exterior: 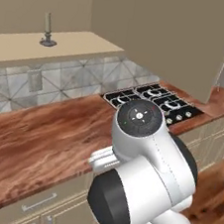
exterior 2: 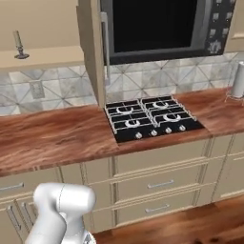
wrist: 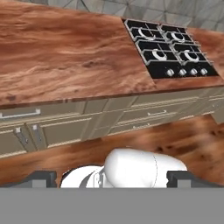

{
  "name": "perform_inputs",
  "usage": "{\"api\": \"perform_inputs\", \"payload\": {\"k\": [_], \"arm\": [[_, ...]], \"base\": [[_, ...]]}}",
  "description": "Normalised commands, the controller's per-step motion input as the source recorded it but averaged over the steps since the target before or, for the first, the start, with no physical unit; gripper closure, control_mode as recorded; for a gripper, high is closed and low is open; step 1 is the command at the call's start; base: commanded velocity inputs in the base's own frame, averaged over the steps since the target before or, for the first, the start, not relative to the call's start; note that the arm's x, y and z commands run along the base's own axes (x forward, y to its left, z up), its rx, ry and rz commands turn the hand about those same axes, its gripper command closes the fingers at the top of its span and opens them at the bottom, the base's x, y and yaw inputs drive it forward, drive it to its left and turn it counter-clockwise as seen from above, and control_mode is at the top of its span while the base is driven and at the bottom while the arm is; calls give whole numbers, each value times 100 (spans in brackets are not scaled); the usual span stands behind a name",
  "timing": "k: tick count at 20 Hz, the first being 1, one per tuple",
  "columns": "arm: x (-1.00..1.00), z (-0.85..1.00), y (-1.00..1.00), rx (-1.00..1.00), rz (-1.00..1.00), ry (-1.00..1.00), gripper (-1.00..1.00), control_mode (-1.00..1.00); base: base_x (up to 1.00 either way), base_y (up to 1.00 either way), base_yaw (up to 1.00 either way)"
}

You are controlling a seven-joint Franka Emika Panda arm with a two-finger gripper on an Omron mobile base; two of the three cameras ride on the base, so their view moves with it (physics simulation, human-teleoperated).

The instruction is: Get the candle and the liquor from the cabinet and move them to the dining counter.

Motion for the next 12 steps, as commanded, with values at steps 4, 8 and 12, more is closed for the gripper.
{"api": "perform_inputs", "payload": {"k": [4, 8, 12], "arm": [[0, 0, 0, 0, 0, 0, -100, 100], [0, 0, 0, 0, 0, 0, -100, 100], [0, 0, 0, 0, 0, 0, -100, 100]], "base": [[78, -11, 34], [43, -3, 42], [24, 8, 48]]}}
